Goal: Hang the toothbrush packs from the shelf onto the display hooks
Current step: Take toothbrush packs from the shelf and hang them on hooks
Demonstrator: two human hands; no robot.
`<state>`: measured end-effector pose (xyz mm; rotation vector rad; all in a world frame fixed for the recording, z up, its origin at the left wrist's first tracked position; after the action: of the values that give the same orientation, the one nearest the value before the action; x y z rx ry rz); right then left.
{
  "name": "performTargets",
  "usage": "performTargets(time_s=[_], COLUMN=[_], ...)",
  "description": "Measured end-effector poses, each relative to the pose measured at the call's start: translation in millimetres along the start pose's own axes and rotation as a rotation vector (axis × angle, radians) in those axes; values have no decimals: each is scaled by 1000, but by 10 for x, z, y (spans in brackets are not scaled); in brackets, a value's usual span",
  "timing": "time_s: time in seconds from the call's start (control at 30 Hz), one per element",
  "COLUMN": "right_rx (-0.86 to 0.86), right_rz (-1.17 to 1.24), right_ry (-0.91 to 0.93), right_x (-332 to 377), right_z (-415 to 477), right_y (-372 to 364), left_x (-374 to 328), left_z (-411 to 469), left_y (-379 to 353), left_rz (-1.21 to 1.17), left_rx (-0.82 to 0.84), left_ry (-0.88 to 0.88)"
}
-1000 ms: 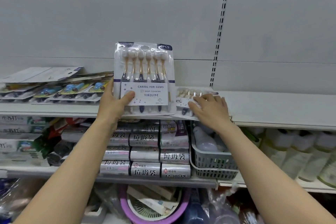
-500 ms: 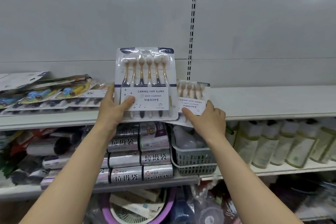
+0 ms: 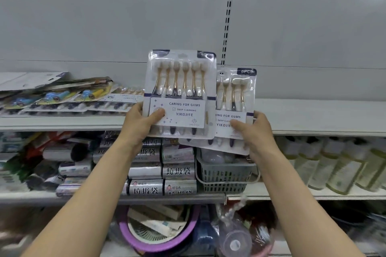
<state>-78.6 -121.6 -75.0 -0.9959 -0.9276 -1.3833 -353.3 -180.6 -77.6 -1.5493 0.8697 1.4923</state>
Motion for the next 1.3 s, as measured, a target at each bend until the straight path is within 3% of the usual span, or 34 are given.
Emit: performTargets(time_s=[0.1,0.33,0.53,0.73,1.3], right_rx=[57,93,171,284,500], right_rz=[56,189,264,305,542], right_ry=[52,376,437,458,185], right_x=[176,521,636,937,1486], right_z=[-13,-204,-505,-1016,-3559], right_y=[15,-257,-944,-2098,-6300], left_x=[-11,-274,-366,-531,-882], left_z=[-166,-524,-835,-1179,-2482], left_y=[86,526,1351,2612,7044], left_rz=[-109,-262,-274,-289,-98], left_rx=[-49,-125,-227,-341,-672], left_ry=[-38,-162,-170,-232,-281])
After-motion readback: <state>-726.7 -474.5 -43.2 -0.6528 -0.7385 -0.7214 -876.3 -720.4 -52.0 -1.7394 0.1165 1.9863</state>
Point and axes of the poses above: each hand's wrist, its own z-axis towards the middle knuckle, its own y-axis out of the back of the hand, x = y × z, the point moved 2 cm from there along z, towards the middle knuckle, and after that the axes turned 13 degrees about y, right-handed, at the moved point
